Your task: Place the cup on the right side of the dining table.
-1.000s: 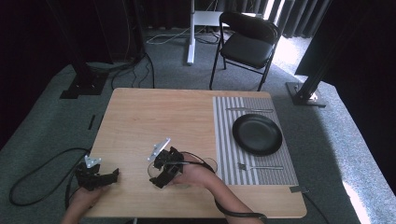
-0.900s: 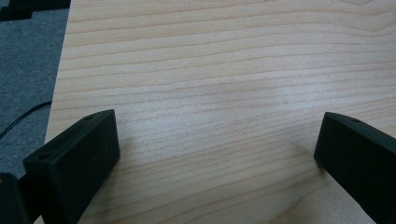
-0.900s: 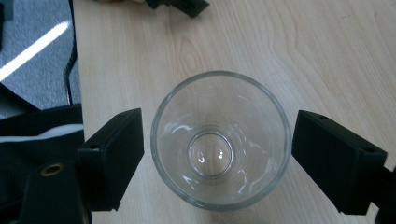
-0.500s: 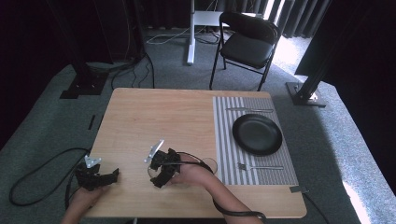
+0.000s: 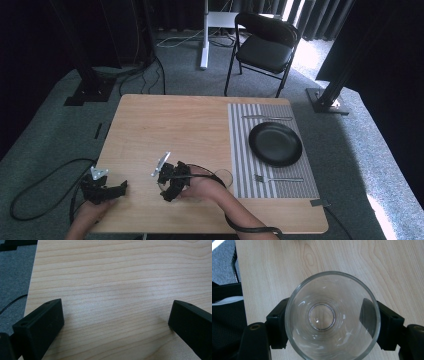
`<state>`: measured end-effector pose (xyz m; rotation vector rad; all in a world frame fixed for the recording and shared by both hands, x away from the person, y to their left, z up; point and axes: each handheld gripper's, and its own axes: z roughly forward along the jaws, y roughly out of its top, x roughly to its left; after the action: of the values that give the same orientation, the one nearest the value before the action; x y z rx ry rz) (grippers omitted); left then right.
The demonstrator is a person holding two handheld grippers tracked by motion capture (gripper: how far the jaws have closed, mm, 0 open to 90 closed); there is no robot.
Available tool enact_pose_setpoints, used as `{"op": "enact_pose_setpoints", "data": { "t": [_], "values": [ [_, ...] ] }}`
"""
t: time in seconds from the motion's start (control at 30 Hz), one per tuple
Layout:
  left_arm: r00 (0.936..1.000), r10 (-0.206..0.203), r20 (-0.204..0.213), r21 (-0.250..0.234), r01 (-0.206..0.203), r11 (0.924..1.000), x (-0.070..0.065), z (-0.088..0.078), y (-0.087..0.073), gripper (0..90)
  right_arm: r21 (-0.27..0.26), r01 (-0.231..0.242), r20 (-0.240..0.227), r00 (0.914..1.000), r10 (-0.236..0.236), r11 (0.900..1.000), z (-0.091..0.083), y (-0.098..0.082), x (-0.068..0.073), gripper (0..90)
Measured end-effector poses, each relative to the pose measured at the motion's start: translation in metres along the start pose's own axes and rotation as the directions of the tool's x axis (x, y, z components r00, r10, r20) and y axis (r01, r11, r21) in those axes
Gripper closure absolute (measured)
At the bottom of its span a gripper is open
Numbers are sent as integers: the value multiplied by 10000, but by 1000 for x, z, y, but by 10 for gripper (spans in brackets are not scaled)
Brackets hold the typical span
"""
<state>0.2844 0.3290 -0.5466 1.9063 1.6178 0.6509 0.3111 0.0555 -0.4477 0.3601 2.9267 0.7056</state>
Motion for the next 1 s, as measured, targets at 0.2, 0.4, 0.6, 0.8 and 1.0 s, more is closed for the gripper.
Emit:
{"op": "enact_pose_setpoints", "data": {
  "t": [0.2,0.4,0.6,0.8,1.0],
  "values": [
    [10000,1,-2,1,-1,10000,0,0,0,4,287,-448,167,9989,444,9986,0,4,-2,280],
    [10000,-1,0,-2,1,10000,0,0,0,4,233,-620,391,9974,611,9978,-2,3,-6,283],
    [10000,-5,-3,-6,5,10000,0,0,0,4,78,-852,336,9958,849,9963,-4,4,-13,283],
    [10000,11,-8,-14,-11,10000,0,0,0,4,-7,-1083,568,9925,1081,9941,-7,7,-23,283],
    [10000,2,-8,-7,-2,10000,0,0,0,4,-91,-1440,757,9866,1443,9895,-12,5,-34,283]
  ]
}}
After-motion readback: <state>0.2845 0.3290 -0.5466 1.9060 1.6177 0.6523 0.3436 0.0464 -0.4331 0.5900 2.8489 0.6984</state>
